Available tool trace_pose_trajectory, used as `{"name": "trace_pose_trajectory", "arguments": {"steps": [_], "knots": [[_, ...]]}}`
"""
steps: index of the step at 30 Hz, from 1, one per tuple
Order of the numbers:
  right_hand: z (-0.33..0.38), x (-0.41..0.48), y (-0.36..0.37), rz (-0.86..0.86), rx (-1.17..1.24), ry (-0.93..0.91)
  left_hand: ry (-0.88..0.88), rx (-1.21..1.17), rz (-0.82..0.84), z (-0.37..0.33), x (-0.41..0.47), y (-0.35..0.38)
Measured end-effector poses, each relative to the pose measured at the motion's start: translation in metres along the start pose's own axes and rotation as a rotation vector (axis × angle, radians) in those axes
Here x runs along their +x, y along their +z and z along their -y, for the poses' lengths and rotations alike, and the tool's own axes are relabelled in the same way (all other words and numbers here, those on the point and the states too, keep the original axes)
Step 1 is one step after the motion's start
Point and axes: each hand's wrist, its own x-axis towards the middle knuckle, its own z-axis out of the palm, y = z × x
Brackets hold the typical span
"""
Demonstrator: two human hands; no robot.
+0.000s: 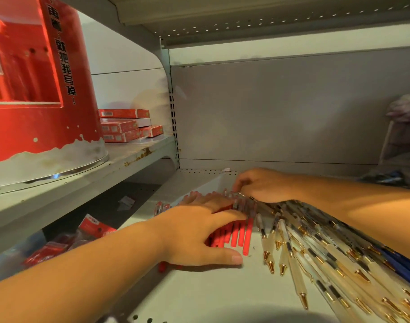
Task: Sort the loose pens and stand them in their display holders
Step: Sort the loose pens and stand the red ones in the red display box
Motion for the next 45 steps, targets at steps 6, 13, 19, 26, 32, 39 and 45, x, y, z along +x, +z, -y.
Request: {"name": "trace_pose_trajectory", "arguments": {"steps": [6, 13, 19, 26, 32, 39, 45], "knots": [[0.036, 0.034, 0.018, 0.094, -0.064, -0.093, -0.056, 0.059, 0.064, 0.024, -0.044, 0.008], [0.065, 0.062, 0.039, 0.159, -0.035, -0.173, -0.061, 0.129, -0.031, 0.033, -0.036, 0.019], [0.056, 0.06, 0.036, 0.132, 0.028, -0.143, -0.069, 0.166, -0.031, 0.04, -0.026, 0.015], [0.025, 0.059, 0.011, 0.074, 0.122, -0.056, 0.03, 0.197, -0.096, 0.039, -0.028, 0.003], [-0.009, 0.051, 0.002, 0.125, 0.14, 0.008, 0.217, 0.213, -0.26, 0.004, -0.008, 0.001], [0.003, 0.046, 0.007, 0.164, 0.097, -0.049, 0.233, 0.231, -0.147, -0.021, 0.028, 0.008], [0.003, 0.04, 0.008, 0.176, 0.141, -0.101, 0.194, 0.303, -0.24, -0.021, 0.027, 0.015]]}}
